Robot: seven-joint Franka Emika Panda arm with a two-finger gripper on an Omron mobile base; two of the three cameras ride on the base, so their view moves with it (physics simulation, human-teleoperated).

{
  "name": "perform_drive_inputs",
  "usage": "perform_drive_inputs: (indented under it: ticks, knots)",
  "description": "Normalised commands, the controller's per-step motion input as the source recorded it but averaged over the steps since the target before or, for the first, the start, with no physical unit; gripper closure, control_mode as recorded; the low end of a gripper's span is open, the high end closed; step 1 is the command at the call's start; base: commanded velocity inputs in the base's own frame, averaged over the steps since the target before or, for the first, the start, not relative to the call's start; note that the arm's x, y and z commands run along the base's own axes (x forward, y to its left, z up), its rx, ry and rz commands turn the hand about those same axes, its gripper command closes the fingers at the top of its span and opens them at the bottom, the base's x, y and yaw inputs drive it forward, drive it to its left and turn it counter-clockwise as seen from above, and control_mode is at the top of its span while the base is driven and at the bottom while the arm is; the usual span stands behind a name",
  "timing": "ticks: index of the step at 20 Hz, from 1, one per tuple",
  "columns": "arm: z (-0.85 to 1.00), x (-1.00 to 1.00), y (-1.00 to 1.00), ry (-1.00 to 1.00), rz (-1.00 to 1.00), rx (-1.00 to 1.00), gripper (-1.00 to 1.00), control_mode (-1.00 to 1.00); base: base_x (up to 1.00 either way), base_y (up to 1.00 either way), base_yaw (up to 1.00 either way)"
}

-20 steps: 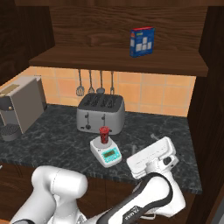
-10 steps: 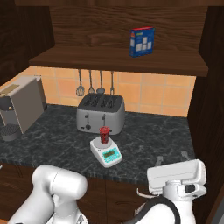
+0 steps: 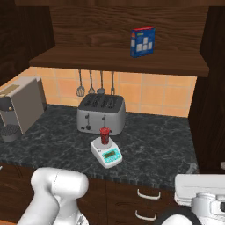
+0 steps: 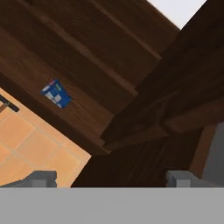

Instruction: Pick the yogurt and place it on the digital scale for weighing, and close the cabinet.

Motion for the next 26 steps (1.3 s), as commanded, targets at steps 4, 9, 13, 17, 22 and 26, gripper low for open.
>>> perform_drive_inputs:
  ticks: [4,9,13,17,22,26]
  knots:
    - [0.48,-0.17,-0.88,0.27,-0.1,0.05,-1.0,-1.0,0.0,0.0,0.0]
    - [0.3,-0.01,-0.68,0.24,-0.1,0.09,-1.0,-1.0,0.0,0.0,0.0]
    - [0.07,0.11,-0.63,0.08,-0.01,0.04,-1.0,-1.0,0.0,0.0,0.0]
    - [0.45,0.39,-0.23,-0.03,0.02,0.0,-1.0,-1.0,0.0,0.0,0.0]
    - [0.76,0.36,0.02,-0.12,0.08,-0.05,-1.0,-1.0,0.0,0.0,0.0]
    - [0.93,0.28,0.28,-0.37,0.18,-0.18,-1.0,-1.0,0.0,0.0,0.0]
